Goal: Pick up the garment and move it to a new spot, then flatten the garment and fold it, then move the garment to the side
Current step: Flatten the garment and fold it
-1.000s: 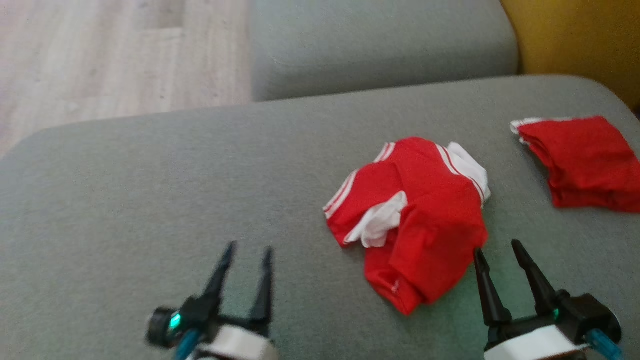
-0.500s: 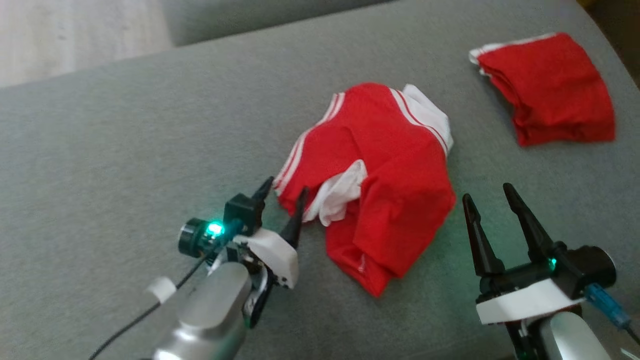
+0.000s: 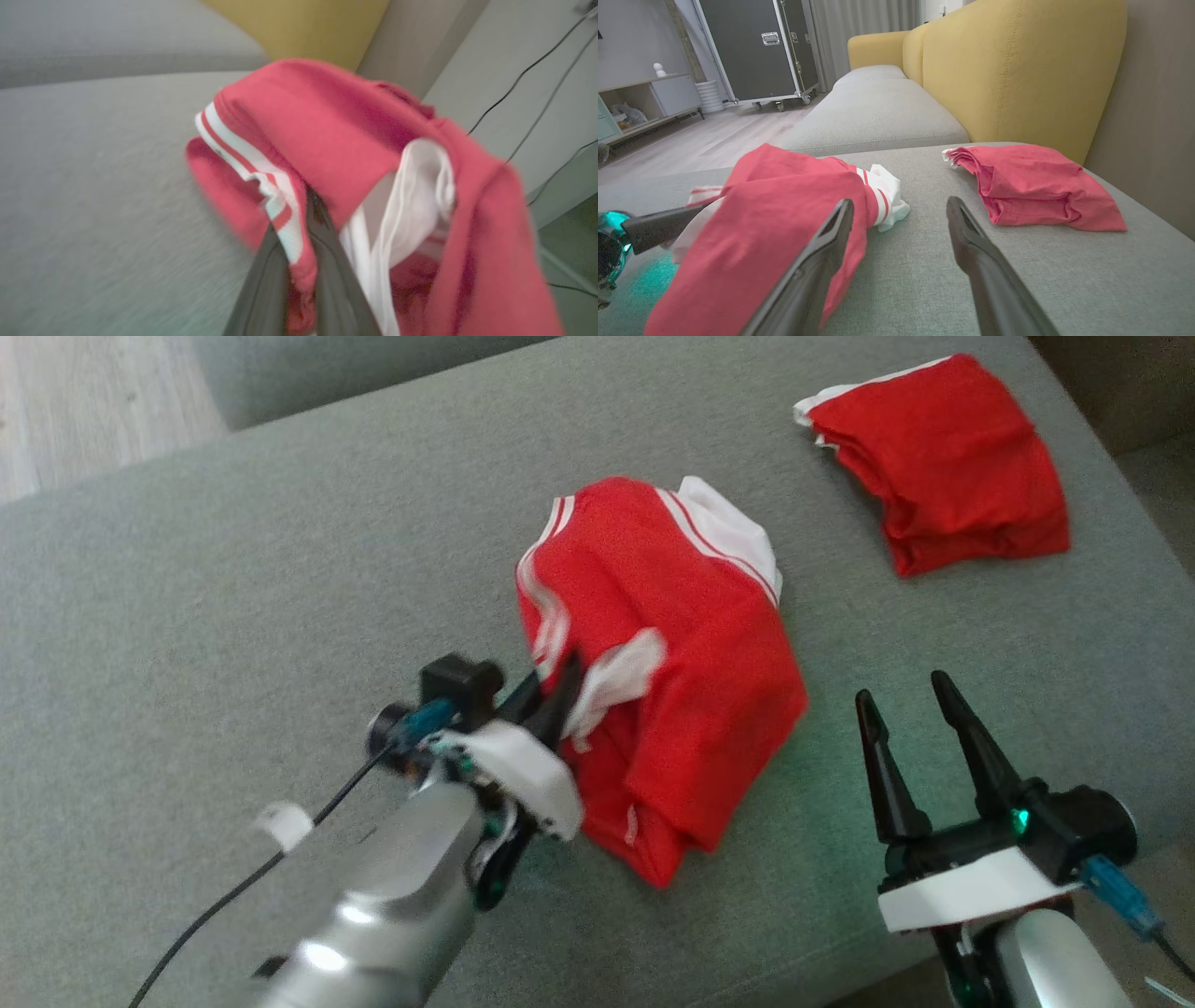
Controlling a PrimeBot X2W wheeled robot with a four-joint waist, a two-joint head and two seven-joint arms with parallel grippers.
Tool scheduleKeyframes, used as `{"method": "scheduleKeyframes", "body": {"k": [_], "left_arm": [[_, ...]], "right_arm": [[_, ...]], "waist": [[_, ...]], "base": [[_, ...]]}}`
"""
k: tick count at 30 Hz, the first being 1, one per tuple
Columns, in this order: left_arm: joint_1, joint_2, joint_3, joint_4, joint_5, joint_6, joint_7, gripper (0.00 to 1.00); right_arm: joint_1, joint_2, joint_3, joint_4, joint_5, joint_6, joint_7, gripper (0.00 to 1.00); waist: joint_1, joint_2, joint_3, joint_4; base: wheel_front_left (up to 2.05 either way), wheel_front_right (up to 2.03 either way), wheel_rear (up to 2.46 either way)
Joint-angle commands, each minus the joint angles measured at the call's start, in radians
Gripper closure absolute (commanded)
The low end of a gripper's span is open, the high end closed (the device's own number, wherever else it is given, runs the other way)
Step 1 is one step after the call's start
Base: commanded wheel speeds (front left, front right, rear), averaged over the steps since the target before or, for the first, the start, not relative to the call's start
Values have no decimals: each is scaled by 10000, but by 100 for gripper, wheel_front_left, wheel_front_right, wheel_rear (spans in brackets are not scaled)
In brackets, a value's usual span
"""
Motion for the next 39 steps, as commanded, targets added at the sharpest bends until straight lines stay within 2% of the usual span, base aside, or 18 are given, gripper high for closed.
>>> {"method": "scheduleKeyframes", "body": {"k": [1,5,10,12,16,19,21,24,26,27,29,32,35,39], "left_arm": [[-820,5,-11,-685,-215,-127,-174,100],[-2439,5,-321,-1508,-603,-277,-296,100],[-5187,7,-223,-1493,-721,-336,-516,100],[-5687,31,-164,-1474,-783,-338,-584,100],[-7117,207,430,-1728,-1152,-342,-754,100],[-7090,531,1237,-2517,-1292,-343,-766,100],[-6296,807,1534,-2964,-1438,-343,-768,100],[-4230,1398,1498,-3351,-1796,-343,-769,100],[-2417,1901,1262,-3308,-1848,-336,-770,100],[-453,2240,1277,-3156,-2036,-196,-770,100],[1272,2533,1327,-3086,-1814,5,-770,100],[3320,2639,1906,-3318,-1320,346,-771,100],[4804,2513,2851,-3914,-737,589,-771,100],[6019,2413,4006,-4765,111,627,-771,100]], "right_arm": [[-142,15,220,-228,74,65,-38,0],[-105,117,349,-186,120,65,-38,0],[-58,148,577,-46,148,65,-38,0],[-32,120,599,-31,157,65,-38,0],[142,56,309,-71,161,65,-38,0],[314,109,47,-138,128,65,-38,0],[494,153,-77,-171,98,65,-38,0],[806,208,-224,-204,57,65,-38,0],[1006,243,-339,-253,30,65,-38,0],[1148,252,-408,-296,-1,65,-38,0],[1211,218,-407,-327,-32,65,-38,0],[1270,171,-537,-389,-46,65,-38,0],[1411,121,-712,-434,-71,65,-38,0],[1607,50,-752,-418,-85,65,-38,0]], "waist": [[1,0,-229,-157],[1,0,-568,-389],[1,0,-1062,-693],[1,0,-1171,-716],[1,0,-1455,-484],[1,0,-1627,-76],[1,0,-1790,257],[1,0,-2057,749],[1,0,-2148,1056],[1,0,-2150,1307],[1,0,-2104,1484],[1,0,-2058,1733],[1,0,-2057,2015],[1,0,-2100,2388]], "base": [[0,0,0],[0,0,0],[0,0,0],[0,0,0],[0,0,0],[0,0,0],[0,0,0],[0,0,0],[0,0,0],[0,0,0],[0,0,0],[0,0,0],[0,0,0],[0,0,0]]}}
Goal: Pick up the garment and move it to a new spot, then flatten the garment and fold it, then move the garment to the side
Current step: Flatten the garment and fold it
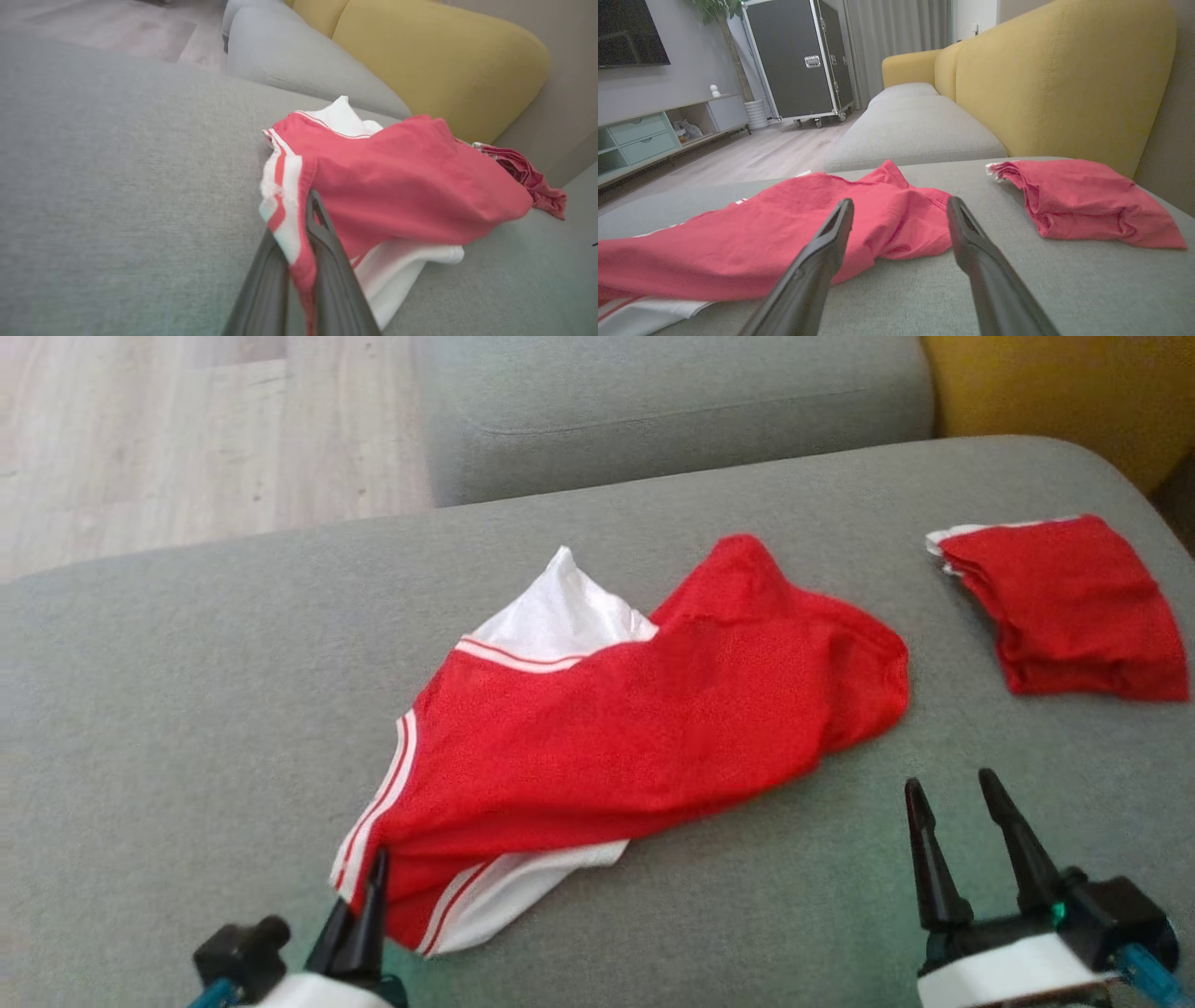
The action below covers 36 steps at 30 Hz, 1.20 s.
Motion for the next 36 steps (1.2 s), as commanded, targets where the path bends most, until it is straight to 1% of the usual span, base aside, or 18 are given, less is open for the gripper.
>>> {"method": "scheduleKeyframes", "body": {"k": [1,3,6,7,8,9,13,14,15,16,19,21,24,26,28,32,33,36], "left_arm": [[-20,185,736,-476,361,35,-125,100],[132,273,1082,-734,816,73,-125,100],[76,450,1247,-816,1261,51,-125,100],[-4,514,1278,-770,1308,59,-125,76],[-125,593,1297,-764,1352,64,-100,16],[-284,685,1347,-822,1402,85,-98,0],[-1051,1122,1603,-1505,1525,187,159,0],[-1051,1122,1603,-1505,1525,187,159,0],[-1579,1436,1605,-2041,1676,157,549,0],[-1579,1436,1605,-2041,1676,157,549,0],[-2742,1906,1388,-2659,2024,-92,1378,0],[-3704,2109,1022,-2839,2230,-396,2114,0],[-5335,2152,349,-2640,2261,-770,3170,0],[-6433,2158,-223,-2226,2241,-895,3742,0],[-7432,2058,-832,-1698,2005,-939,4233,0],[-9162,1971,-2463,-711,1175,-950,5114,0],[-9820,1979,-3134,-84,732,-951,5519,0],[-10577,2038,-3935,823,123,-952,5937,0]], "right_arm": [[-25,-183,170,-313,-68,65,-38,0],[27,-202,146,-315,-83,65,-38,0],[-17,-253,240,-314,-108,65,-38,0],[-58,-262,258,-313,-110,65,-38,0],[-104,-277,279,-311,-113,65,-38,0],[-151,-291,295,-311,-117,65,-38,0],[-315,-326,361,-363,-128,65,-38,0],[-315,-326,361,-363,-128,65,-38,0],[-386,-364,386,-404,-131,65,-38,0],[-386,-364,386,-404,-131,65,-38,0],[-499,-436,399,-427,-132,65,-38,0],[-660,-507,445,-444,-130,65,-38,0],[-1009,-602,493,-512,-102,65,-38,0],[-1288,-657,564,-546,-80,65,-38,0],[-1552,-688,652,-577,-68,65,-38,0],[-2005,-700,811,-595,-23,65,-38,0],[-2210,-695,915,-578,3,65,-38,0],[-2474,-658,1028,-542,43,65,-38,0]], "waist": [[0,0,-45,260],[0,0,-67,443],[0,0,-68,575],[0,0,-63,595],[0,0,-53,607],[0,0,-37,610],[0,0,165,542],[0,0,165,542],[0,0,342,506],[0,0,342,506],[0,0,726,448],[0,0,1077,365],[0,0,1647,198],[0,0,2050,41],[0,0,2461,-137],[0,0,3180,-464],[0,0,3447,-633],[0,0,3772,-894]], "base": [[0,0,0],[0,0,0],[0,0,0],[0,0,0],[0,0,0],[0,0,0],[0,0,0],[0,0,0],[0,0,0],[0,0,0],[0,0,0],[0,0,0],[0,0,0],[0,0,0],[0,0,0],[0,0,0],[0,0,0],[0,0,0]]}}
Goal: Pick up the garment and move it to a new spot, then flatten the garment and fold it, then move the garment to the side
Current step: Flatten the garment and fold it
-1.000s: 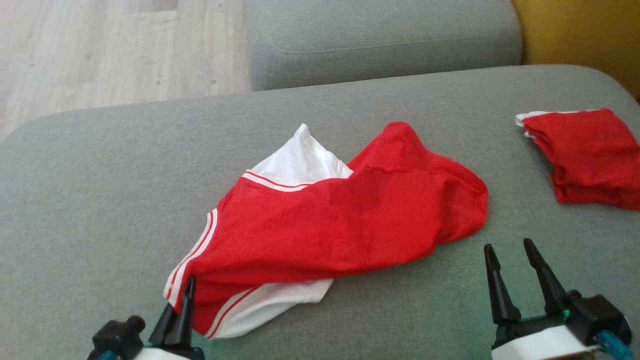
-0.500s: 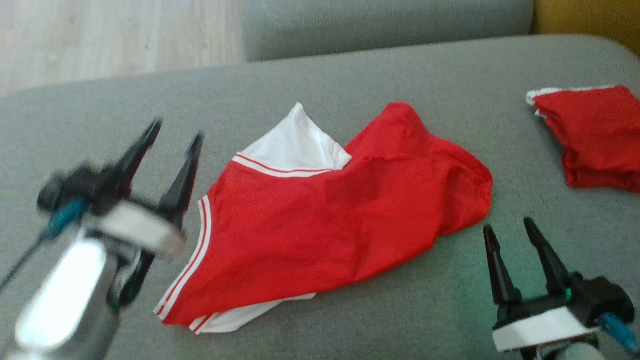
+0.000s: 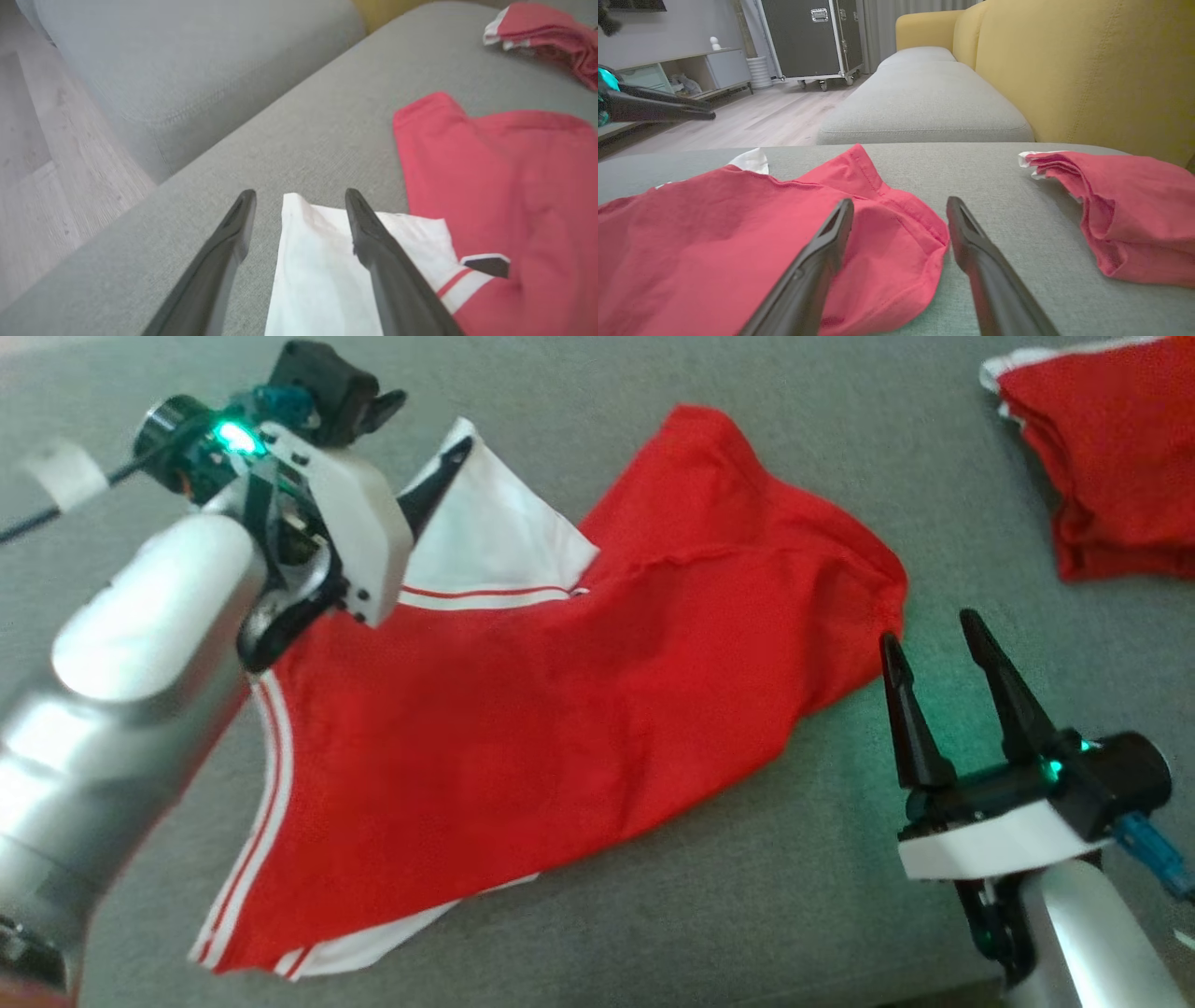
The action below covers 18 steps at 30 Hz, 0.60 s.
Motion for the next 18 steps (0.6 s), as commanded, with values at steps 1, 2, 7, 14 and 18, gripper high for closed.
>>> {"method": "scheduleKeyframes", "body": {"k": [1,2,7,14,18], "left_arm": [[-845,408,35,203,-228,20,98,0],[-1025,435,-159,452,-359,19,104,0],[-1647,467,-1053,1296,-981,19,-14,0],[-2298,468,-1862,2520,-1278,18,-94,0],[-2326,387,-2063,2829,-1841,18,33,0]], "right_arm": [[-270,-92,266,-262,90,65,-38,0],[-335,-75,303,-249,99,65,-38,0],[-548,16,364,-189,136,65,-38,0],[-681,97,411,-186,159,65,-38,0],[-686,132,405,-175,148,65,-38,0]], "waist": [[-4,0,523,-518],[-4,0,598,-602],[-4,0,847,-913],[-4,0,1080,-1110],[-4,0,1100,-1133]], "base": [[0,0,0],[0,0,0],[0,0,0],[0,0,0],[0,0,0]]}}
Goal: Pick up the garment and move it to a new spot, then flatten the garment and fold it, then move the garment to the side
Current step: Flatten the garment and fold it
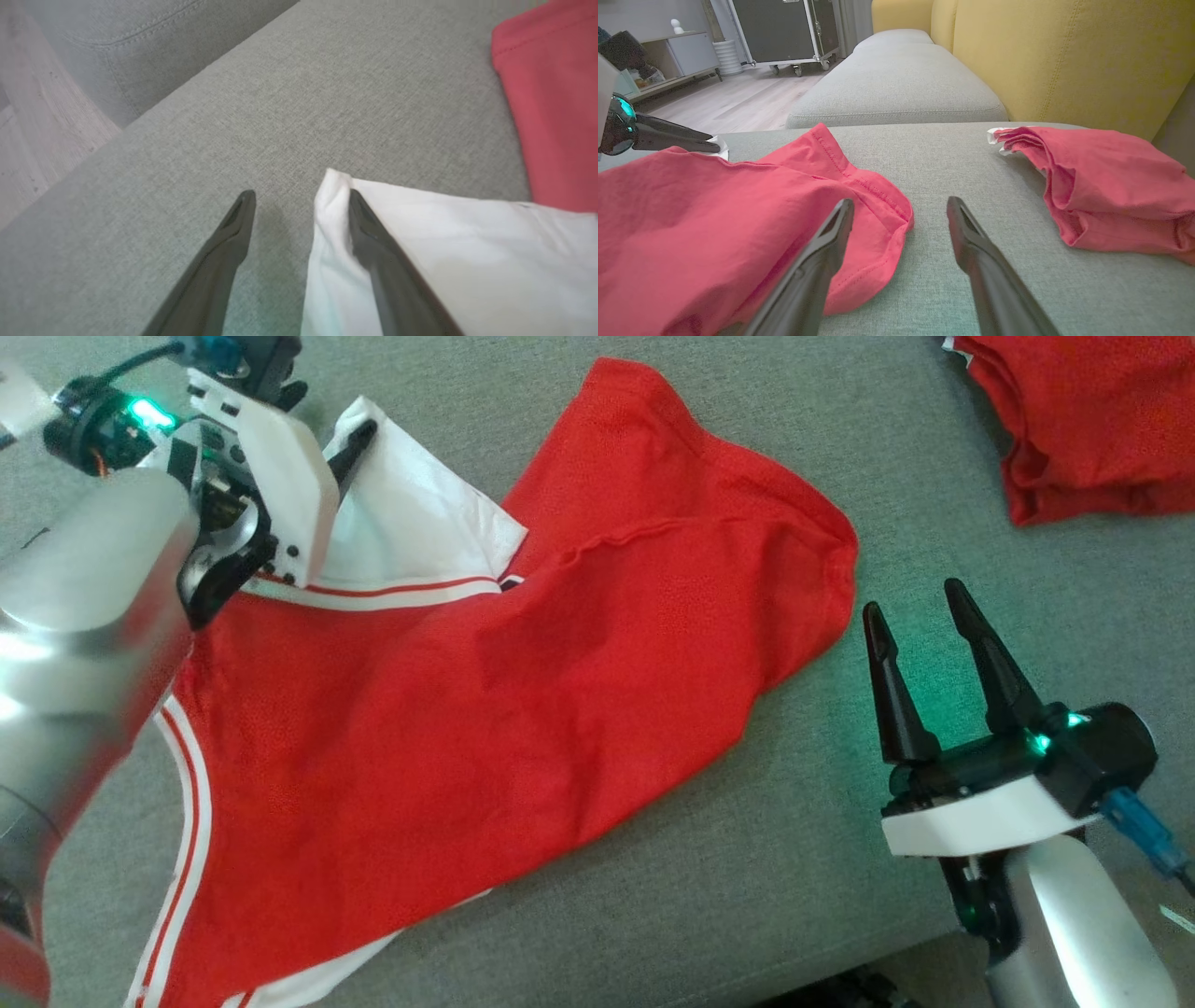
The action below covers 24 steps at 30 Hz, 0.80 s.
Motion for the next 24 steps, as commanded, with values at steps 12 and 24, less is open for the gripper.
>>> {"method": "scheduleKeyframes", "body": {"k": [12,24], "left_arm": [[-686,688,-362,-1206,-1889,18,-383,100],[-767,2215,-679,-2993,-1313,18,-2945,100]], "right_arm": [[-75,-124,24,-259,-36,65,-38,0],[781,-398,-926,1106,772,65,-38,0]], "waist": [[-1,0,-66,330],[-1,0,-1545,1823]], "base": [[0,0,0],[0,0,0]]}}
